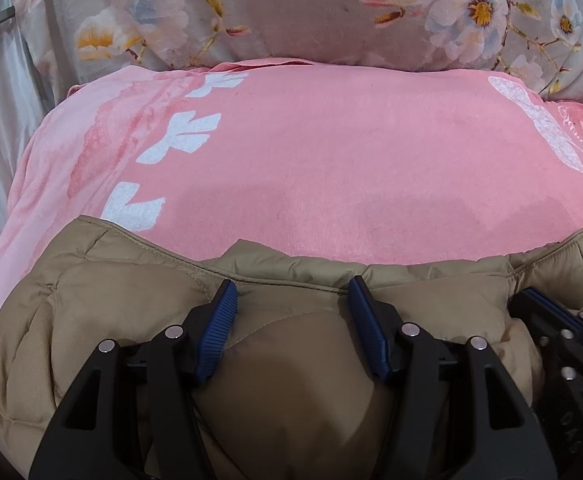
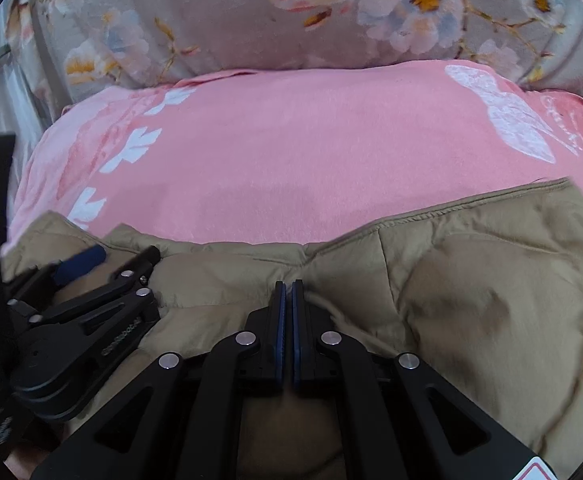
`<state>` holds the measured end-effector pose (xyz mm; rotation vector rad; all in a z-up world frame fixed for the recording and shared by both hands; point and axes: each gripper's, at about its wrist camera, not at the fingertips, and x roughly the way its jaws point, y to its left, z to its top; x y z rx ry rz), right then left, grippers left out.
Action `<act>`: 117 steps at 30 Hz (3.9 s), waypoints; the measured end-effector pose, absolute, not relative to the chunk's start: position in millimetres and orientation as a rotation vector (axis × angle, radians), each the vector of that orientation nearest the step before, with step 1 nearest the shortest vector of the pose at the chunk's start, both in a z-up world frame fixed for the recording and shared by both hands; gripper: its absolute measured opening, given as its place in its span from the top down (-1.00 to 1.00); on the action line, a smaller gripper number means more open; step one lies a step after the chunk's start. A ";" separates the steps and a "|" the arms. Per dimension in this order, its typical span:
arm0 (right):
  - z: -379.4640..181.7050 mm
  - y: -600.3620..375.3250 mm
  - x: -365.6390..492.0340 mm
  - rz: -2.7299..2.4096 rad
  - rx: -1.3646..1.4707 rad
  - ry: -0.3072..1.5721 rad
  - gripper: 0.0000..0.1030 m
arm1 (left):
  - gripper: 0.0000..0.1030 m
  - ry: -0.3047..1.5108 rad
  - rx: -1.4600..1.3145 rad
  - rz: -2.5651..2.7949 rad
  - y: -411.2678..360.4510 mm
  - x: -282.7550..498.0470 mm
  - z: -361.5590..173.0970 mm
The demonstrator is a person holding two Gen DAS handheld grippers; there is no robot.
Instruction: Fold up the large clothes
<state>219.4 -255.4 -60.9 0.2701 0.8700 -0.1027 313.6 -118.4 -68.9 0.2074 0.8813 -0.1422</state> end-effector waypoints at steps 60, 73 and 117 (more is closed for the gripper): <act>-72.2 -211.4 29.4 0.173 0.620 0.894 0.83 | 0.73 0.735 -0.183 -0.424 36.5 109.1 103.1; -49.2 -255.1 -23.0 0.041 0.676 0.883 0.97 | 0.73 0.713 0.081 -0.694 -139.8 75.5 124.6; 123.3 -365.3 95.8 -0.040 0.549 0.746 -0.34 | -0.62 0.927 -0.067 -0.164 -71.3 151.9 83.3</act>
